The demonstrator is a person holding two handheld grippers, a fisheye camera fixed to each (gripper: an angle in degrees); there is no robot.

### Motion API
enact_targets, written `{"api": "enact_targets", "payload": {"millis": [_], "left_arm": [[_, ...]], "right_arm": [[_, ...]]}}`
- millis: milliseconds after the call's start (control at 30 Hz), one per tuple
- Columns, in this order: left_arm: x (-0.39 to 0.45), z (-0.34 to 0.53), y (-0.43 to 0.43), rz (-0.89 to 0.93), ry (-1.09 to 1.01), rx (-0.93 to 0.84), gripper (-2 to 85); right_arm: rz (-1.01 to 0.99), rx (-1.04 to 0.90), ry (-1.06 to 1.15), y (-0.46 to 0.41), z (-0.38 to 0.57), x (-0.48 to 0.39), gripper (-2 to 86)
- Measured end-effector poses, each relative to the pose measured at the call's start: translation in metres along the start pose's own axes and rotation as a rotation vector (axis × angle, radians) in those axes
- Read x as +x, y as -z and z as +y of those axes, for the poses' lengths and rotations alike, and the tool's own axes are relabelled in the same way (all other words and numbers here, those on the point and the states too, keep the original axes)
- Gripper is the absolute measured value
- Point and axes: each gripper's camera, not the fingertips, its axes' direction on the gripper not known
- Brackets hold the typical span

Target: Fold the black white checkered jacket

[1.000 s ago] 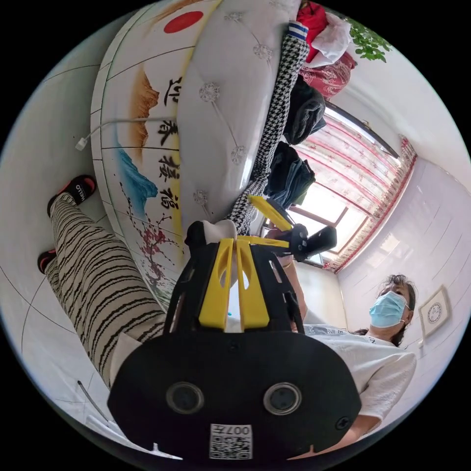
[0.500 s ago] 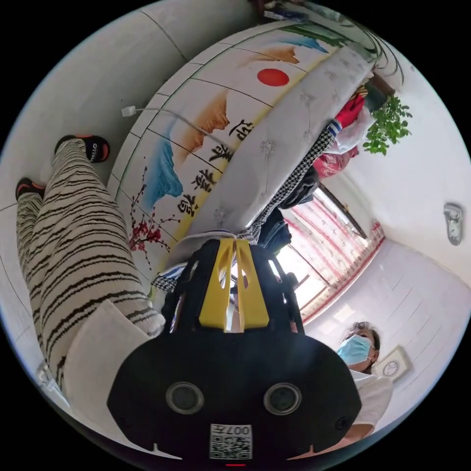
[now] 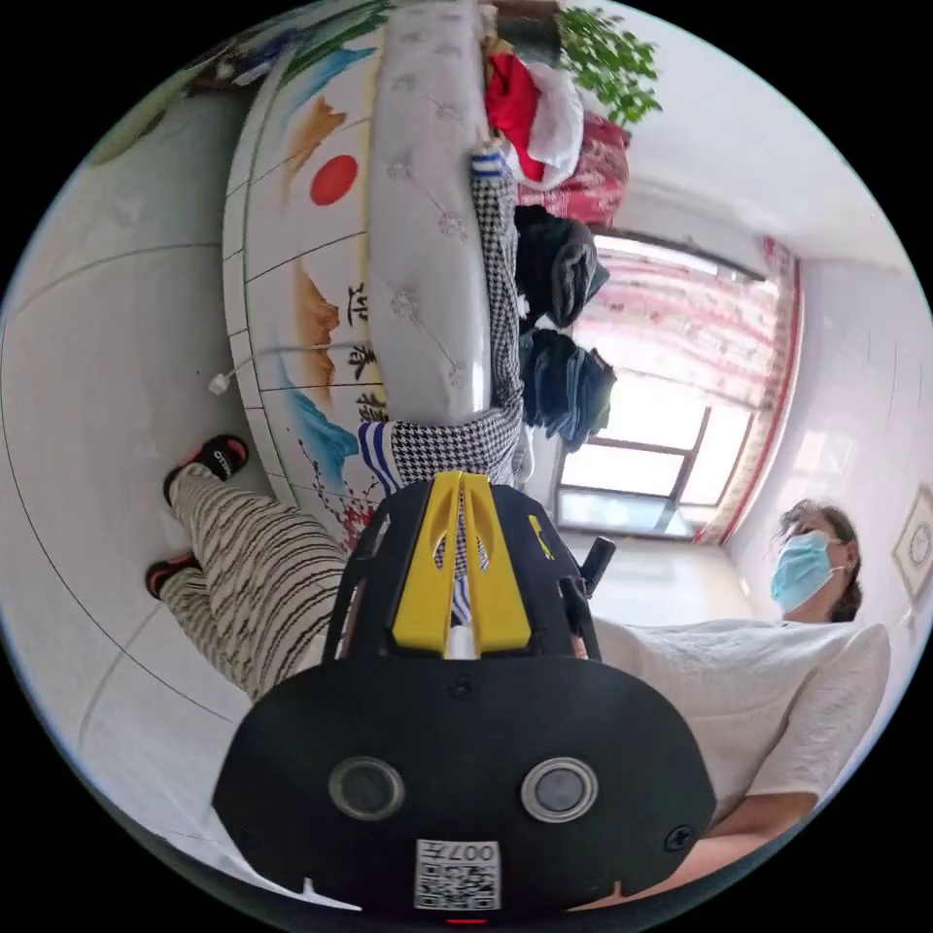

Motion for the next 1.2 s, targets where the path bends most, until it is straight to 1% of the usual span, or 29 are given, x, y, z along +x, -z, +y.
{"api": "enact_targets", "payload": {"millis": [67,133,167,233,333,467,633,767,833,933,967,1067,1133,1167,1200], "left_arm": [[0.016,-0.001,-0.026,-0.075,-0.083,-0.1,-1.0],[0.038,0.0,-0.071,-0.152,-0.199,-0.24,-1.0],[0.044,0.001,-0.083,-0.165,-0.228,-0.272,-1.0],[0.067,0.004,-0.127,-0.209,-0.332,-0.371,-0.9],[0.096,0.008,-0.169,-0.245,-0.465,-0.433,-0.8],[0.114,-0.001,-0.199,-0.308,-0.533,-0.441,-0.4],[0.106,-0.046,-0.218,-0.409,-0.435,-0.338,1.7],[0.098,-0.078,-0.231,-0.529,-0.406,-0.265,4.6],[0.083,-0.1,-0.241,-0.613,-0.348,-0.244,5.9],[0.07,-0.12,-0.257,-0.642,-0.311,-0.248,6.0],[0.071,-0.122,-0.261,-0.648,-0.309,-0.251,5.8],[0.104,-0.114,-0.292,-0.706,-0.479,-0.273,4.6],[0.14,-0.098,-0.337,-0.728,-0.685,-0.35,4.9],[0.148,-0.094,-0.35,-0.755,-0.736,-0.357,5.3],[0.164,-0.087,-0.377,-0.816,-0.842,-0.365,5.5]], "right_arm": [[0.055,-0.009,-0.111,0.017,0.04,0.013,4.3],[0.079,-0.007,-0.186,0.026,0.06,0.02,4.3],[0.086,0.014,-0.225,0.033,0.068,0.022,4.3],[0.097,0.056,-0.26,0.043,0.069,0.024,4.3],[0.117,0.134,-0.3,0.057,0.054,0.03,4.4],[0.105,0.184,-0.36,0.058,0.017,0.046,4.4],[0.136,0.21,-0.38,0.068,-0.042,0.071,3.9],[0.183,0.164,-0.435,0.067,-0.098,0.114,3.2],[0.147,0.114,-0.485,0.057,-0.114,0.134,2.9],[0.091,0.089,-0.532,0.044,-0.128,0.144,1.4],[0.108,0.093,-0.522,0.044,-0.132,0.14,1.0],[0.109,0.094,-0.492,0.05,-0.139,0.132,0.7],[0.062,0.112,-0.495,0.054,-0.14,0.132,0.9],[0.025,0.12,-0.516,0.055,-0.14,0.134,1.2],[0.005,0.121,-0.53,0.054,-0.14,0.135,1.4]]}}
